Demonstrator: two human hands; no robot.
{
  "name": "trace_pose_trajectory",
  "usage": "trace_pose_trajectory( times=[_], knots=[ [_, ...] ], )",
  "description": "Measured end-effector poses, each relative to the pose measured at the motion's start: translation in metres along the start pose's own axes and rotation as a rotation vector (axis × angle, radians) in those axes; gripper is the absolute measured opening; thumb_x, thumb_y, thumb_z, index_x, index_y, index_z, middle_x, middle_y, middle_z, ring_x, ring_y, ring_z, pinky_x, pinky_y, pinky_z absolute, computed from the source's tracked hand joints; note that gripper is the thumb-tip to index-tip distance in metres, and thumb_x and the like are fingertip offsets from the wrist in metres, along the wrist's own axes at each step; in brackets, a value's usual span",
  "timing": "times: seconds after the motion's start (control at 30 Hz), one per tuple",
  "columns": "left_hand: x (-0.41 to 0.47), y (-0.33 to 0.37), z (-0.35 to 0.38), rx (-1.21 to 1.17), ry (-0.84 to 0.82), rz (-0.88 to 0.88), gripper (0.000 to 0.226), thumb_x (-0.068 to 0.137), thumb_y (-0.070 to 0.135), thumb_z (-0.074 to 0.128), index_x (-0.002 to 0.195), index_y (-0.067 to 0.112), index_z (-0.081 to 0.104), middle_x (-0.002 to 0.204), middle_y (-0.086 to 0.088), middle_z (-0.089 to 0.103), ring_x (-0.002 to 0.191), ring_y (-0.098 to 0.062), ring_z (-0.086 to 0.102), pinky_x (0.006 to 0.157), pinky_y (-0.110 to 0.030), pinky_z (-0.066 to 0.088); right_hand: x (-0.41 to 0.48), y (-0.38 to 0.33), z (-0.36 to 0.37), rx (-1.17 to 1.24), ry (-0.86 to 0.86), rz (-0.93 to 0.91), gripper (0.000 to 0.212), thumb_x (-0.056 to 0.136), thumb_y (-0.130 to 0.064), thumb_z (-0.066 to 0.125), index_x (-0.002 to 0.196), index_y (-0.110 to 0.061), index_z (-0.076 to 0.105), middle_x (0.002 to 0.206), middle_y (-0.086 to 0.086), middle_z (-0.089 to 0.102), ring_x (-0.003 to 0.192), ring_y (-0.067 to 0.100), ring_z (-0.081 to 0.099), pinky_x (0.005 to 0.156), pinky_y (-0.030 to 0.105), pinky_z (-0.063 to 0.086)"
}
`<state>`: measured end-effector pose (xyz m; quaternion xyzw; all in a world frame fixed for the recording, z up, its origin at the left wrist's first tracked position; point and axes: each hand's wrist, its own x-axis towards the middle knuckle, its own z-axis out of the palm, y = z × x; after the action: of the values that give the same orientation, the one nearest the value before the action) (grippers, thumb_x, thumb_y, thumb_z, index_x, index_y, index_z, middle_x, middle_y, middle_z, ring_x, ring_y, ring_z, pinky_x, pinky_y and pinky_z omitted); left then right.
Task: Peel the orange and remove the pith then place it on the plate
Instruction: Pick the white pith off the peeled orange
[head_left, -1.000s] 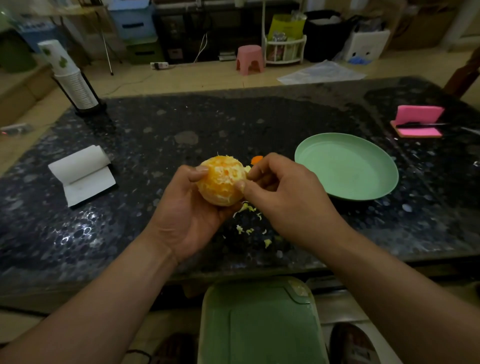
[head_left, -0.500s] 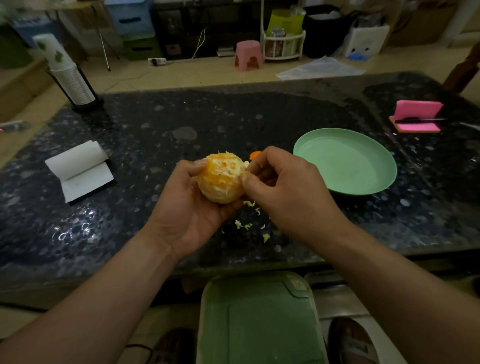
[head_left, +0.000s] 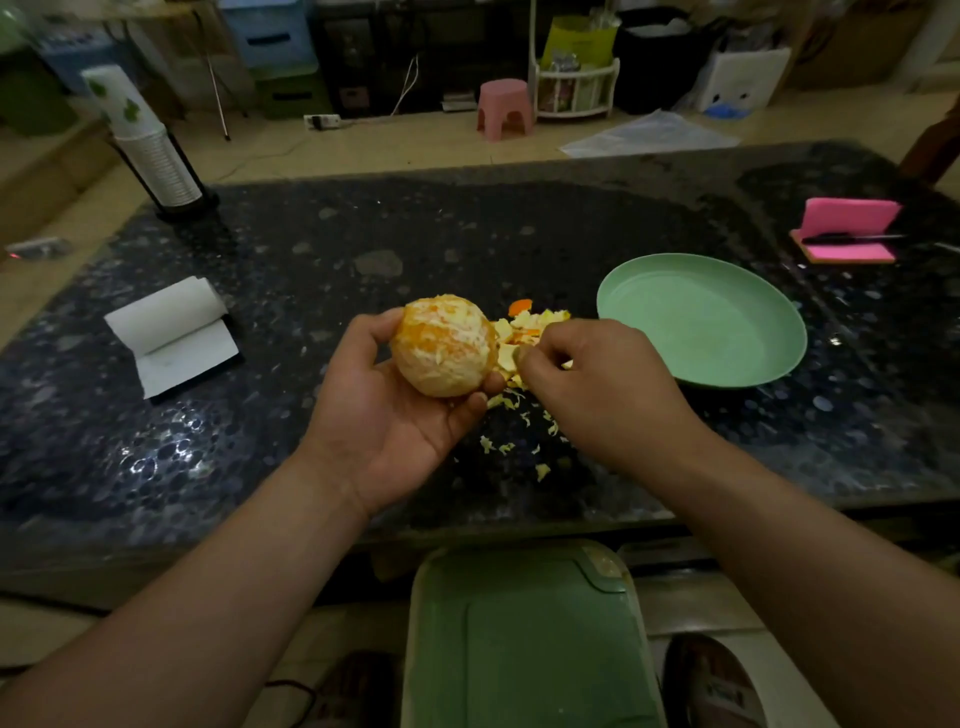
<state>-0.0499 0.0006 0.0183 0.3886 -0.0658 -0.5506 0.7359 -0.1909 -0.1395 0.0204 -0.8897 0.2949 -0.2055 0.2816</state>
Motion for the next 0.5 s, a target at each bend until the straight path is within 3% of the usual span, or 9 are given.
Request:
trace_pose_trajectory(
  times=[0.07,0.13,0.27,0.37,0.5],
  knots=[
    [0.000,0.000,0.000,-0.009,0.036,0.005,0.066,0.100,0.051,0.049,0.143,0.002,0.061,0.132,-0.024,0.067,0.093,-0.034,0.070,0.070,-0.030,0.060,0.002,-0.002,-0.001,0.017,-0.025,0.006,0.004,0.096,-0.025,0.066,0.099,-0.025,0.068,0.103,-0.008,0.067,0.089,0.012,0.061,0.077,0.037,0.053],
    [0.000,0.001,0.000,-0.019,0.054,0.010,0.065,0.100,0.050,0.049,0.141,0.002,0.062,0.131,-0.024,0.068,0.093,-0.034,0.070,0.070,-0.030,0.060,0.001,-0.005,-0.002,0.107,-0.014,-0.022,0.018,0.093,-0.025,0.071,0.108,-0.033,0.063,0.114,-0.014,0.064,0.096,0.006,0.062,0.080,0.032,0.055],
    [0.001,0.002,0.000,-0.011,0.056,0.034,0.059,0.103,0.050,0.046,0.137,0.005,0.064,0.132,-0.019,0.071,0.101,-0.030,0.071,0.077,-0.032,0.060,-0.006,-0.014,0.000,0.152,0.058,-0.140,0.009,0.093,-0.036,0.076,0.095,-0.035,0.067,0.094,-0.015,0.067,0.081,0.004,0.064,0.069,0.023,0.049],
    [0.000,0.000,0.002,0.027,0.055,0.039,0.060,0.104,0.049,0.045,0.141,0.006,0.062,0.141,-0.019,0.067,0.110,-0.028,0.069,0.087,-0.034,0.056,-0.009,-0.014,0.002,0.113,0.059,-0.163,0.008,0.094,-0.038,0.076,0.095,-0.034,0.070,0.091,-0.016,0.066,0.079,0.002,0.063,0.071,0.024,0.050],
    [0.000,-0.001,0.005,0.097,0.066,0.062,0.057,0.105,0.047,0.045,0.141,0.007,0.063,0.137,-0.018,0.069,0.112,-0.029,0.066,0.088,-0.036,0.054,-0.009,-0.013,0.001,0.089,0.071,-0.154,0.006,0.095,-0.037,0.075,0.096,-0.031,0.072,0.087,-0.018,0.064,0.076,-0.002,0.059,0.067,0.019,0.042]
  ],
)
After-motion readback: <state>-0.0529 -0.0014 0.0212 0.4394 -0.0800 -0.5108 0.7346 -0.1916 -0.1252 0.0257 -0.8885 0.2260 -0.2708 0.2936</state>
